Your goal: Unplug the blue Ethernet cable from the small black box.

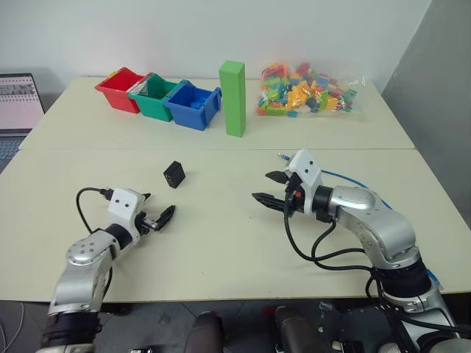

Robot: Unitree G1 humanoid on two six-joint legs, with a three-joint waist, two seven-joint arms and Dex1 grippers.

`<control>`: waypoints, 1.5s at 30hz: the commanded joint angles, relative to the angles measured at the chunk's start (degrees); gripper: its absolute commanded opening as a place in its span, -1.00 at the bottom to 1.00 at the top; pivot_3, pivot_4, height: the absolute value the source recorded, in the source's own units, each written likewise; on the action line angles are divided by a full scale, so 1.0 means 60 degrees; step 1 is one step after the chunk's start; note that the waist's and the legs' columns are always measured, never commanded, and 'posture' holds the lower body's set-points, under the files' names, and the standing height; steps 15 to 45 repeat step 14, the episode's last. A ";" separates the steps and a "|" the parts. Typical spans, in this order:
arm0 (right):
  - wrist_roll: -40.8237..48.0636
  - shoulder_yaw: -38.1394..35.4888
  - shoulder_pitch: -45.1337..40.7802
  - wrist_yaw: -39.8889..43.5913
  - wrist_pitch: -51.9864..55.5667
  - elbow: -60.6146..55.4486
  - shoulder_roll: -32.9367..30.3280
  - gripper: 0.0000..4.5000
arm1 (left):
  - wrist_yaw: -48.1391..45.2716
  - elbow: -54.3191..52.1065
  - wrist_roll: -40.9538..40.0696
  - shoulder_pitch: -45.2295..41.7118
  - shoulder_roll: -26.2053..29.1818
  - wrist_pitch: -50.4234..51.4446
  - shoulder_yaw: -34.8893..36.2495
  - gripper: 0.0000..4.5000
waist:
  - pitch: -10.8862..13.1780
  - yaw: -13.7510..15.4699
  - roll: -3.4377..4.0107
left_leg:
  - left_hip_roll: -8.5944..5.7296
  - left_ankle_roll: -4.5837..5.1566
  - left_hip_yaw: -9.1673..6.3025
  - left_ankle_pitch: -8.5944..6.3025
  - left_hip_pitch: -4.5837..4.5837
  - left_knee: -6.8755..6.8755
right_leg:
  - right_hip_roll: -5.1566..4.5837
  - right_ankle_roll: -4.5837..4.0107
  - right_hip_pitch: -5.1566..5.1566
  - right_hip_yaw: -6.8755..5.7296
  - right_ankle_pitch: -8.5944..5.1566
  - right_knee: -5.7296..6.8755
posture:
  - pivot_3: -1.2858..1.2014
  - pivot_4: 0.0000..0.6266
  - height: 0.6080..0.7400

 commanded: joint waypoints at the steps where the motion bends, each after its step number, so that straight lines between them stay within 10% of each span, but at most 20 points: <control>1: 0.0478 -0.0876 0.0369 0.1037 -0.0873 -0.0122 -0.0875 0.50 | -0.1143 -0.1264 -0.1029 0.0447 0.1076 0.0842 0.1105 0.85 | 0.0002 0.0026 -0.0003 | 0.0000 0.0000 0.0001 0.0000 -0.0001 0.0001 | 0.0000 0.0001 0.0000 -0.0001 -0.0001 0.0000 | 0.03 -0.52 1.00; 11: 0.1158 -0.1764 0.0563 0.2630 -0.1424 0.0502 -0.2610 0.50 | -0.2125 -0.1941 -0.2167 0.0460 0.2118 0.1723 0.2250 0.85 | 0.0005 0.0003 0.0003 | 0.0003 0.0002 0.0010 -0.0001 0.0007 -0.0001 | 0.0000 0.0003 0.0000 0.0005 -0.0003 -0.0007 | 0.03 -0.52 1.00; 45: 0.1167 -0.1752 0.0587 0.2610 -0.1484 0.0521 -0.2663 0.50 | -0.2324 -0.1972 -0.2316 0.0510 0.2225 0.1957 0.2249 0.85 | 0.0005 -0.0016 0.0003 | 0.0005 0.0002 0.0011 -0.0001 0.0008 -0.0001 | 0.0001 0.0003 0.0000 0.0008 -0.0003 -0.0007 | 0.03 -0.52 1.00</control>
